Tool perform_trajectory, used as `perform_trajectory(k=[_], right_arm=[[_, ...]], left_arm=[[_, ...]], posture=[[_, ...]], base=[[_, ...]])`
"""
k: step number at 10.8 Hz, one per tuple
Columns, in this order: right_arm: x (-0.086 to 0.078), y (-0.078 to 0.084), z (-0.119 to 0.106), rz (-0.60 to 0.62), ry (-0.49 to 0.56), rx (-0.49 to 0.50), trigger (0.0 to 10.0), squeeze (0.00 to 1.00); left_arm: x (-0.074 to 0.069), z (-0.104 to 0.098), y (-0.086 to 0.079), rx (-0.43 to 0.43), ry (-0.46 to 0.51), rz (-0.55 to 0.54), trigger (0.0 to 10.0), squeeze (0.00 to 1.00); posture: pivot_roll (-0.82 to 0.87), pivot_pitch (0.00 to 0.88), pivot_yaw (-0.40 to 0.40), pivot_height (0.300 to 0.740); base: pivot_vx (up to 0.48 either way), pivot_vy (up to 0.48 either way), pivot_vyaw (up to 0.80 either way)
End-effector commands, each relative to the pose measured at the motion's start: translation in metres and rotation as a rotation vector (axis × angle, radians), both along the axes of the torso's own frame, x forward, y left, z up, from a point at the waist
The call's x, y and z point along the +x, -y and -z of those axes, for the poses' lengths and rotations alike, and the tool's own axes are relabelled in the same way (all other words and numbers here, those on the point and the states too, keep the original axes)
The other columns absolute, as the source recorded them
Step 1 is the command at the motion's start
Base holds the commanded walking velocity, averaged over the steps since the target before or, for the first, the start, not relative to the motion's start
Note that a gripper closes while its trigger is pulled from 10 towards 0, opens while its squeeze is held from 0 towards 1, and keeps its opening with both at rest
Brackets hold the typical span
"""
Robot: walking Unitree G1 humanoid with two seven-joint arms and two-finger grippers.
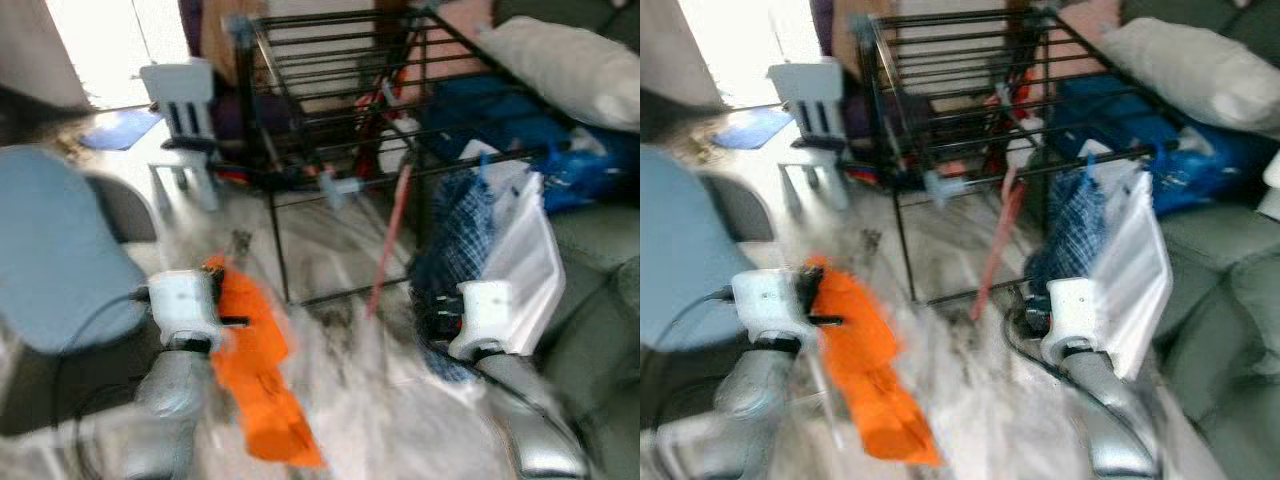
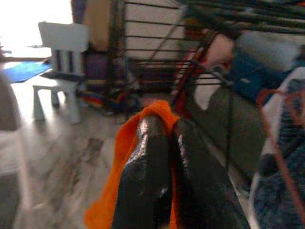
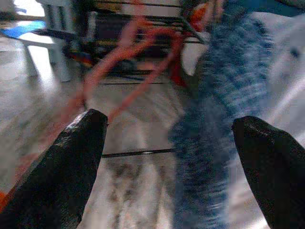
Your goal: Hang hanger
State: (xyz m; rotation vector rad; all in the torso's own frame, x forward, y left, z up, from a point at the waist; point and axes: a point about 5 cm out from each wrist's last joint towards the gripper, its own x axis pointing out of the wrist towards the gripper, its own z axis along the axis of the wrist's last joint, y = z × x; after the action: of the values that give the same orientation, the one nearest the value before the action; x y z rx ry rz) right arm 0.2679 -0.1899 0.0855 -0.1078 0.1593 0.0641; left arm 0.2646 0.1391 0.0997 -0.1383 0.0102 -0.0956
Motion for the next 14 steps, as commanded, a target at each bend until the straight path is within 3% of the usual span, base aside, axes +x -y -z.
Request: perform_trajectory(k=[1, 3, 9, 14], right_arm=[[0.004, -0.007, -0.006, -0.016, 0.021, 0.013, 10.0, 0.00], [0.005, -0.005, -0.008, -0.008, 0.027, 0.013, 10.0, 0.00], [0.002, -0.007, -0.005, -0.003, 0.010, 0.013, 10.0, 0.00], [0.001, -0.011, -0.003, -0.016, 0.000, 0.007, 10.0, 0.00]], left_arm=[[0.002, -0.008, -0.010, 0.021, 0.035, -0.023, 10.0, 0.00], [0.002, -0.008, -0.008, 0.011, 0.028, -0.014, 10.0, 0.00], [0.002, -0.006, -0.004, 0.010, 0.001, 0.011, 10.0, 0.00], [0.001, -0.005, 0.000, 0.030, -0.004, 0.032, 10.0, 0.00]], posture=[[-0.13, 0.030, 0.017, 0.740], [-0.13, 0.025, 0.021, 0.740], [-0.13, 0.030, 0.022, 0.740], [-0.13, 0.028, 0.021, 0.740]], base=[[0.424, 0.000, 0.00], [0.426, 0.000, 0.00], [0.374, 0.296, 0.00], [0.000, 0.084, 0.00]])
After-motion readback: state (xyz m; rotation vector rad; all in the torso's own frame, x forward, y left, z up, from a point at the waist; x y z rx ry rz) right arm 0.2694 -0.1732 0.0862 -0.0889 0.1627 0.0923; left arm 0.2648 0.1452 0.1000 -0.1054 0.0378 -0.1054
